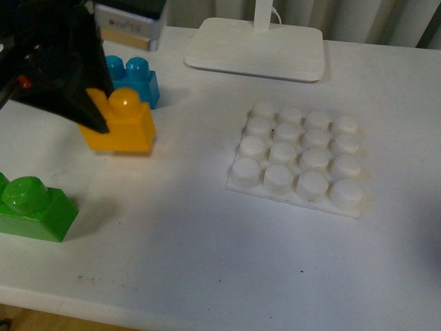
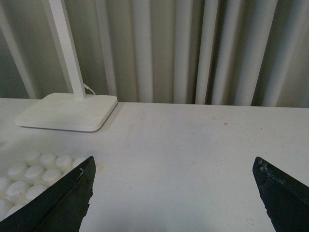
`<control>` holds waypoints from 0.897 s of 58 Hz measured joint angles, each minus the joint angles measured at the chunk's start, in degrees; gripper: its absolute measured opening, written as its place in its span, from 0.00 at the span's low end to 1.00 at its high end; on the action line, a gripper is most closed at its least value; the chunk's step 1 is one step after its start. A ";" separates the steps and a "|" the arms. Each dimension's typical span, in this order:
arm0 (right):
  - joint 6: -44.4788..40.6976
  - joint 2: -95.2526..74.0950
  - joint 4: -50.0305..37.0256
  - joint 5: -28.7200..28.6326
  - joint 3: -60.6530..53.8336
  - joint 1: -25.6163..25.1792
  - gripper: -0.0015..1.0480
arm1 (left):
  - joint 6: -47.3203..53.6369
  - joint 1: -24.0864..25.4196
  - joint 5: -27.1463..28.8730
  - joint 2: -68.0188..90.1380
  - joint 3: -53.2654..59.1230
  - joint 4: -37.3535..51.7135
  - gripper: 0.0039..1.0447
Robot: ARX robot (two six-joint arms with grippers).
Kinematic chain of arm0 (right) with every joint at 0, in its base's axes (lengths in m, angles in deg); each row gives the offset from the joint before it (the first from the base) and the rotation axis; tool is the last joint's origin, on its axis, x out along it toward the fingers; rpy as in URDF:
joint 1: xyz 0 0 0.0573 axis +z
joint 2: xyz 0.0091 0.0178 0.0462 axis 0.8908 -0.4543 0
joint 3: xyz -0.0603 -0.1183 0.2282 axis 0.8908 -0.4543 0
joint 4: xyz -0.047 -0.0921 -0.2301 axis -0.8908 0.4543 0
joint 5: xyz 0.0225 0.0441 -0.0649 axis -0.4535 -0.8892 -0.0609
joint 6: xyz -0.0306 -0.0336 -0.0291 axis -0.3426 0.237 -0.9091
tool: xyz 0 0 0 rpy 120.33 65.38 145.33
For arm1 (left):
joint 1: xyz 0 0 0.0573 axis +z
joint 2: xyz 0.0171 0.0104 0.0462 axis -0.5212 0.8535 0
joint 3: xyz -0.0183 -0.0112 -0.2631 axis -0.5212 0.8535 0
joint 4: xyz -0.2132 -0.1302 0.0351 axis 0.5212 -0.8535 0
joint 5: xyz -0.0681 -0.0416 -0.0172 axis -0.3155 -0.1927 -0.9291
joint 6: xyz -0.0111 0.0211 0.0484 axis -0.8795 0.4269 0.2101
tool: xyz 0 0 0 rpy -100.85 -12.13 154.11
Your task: Insert yellow block into base center
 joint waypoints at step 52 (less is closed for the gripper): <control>0.00 0.00 0.00 0.00 0.00 0.00 0.91 | -8.85 -18.73 -0.50 10.73 -17.88 3.54 0.28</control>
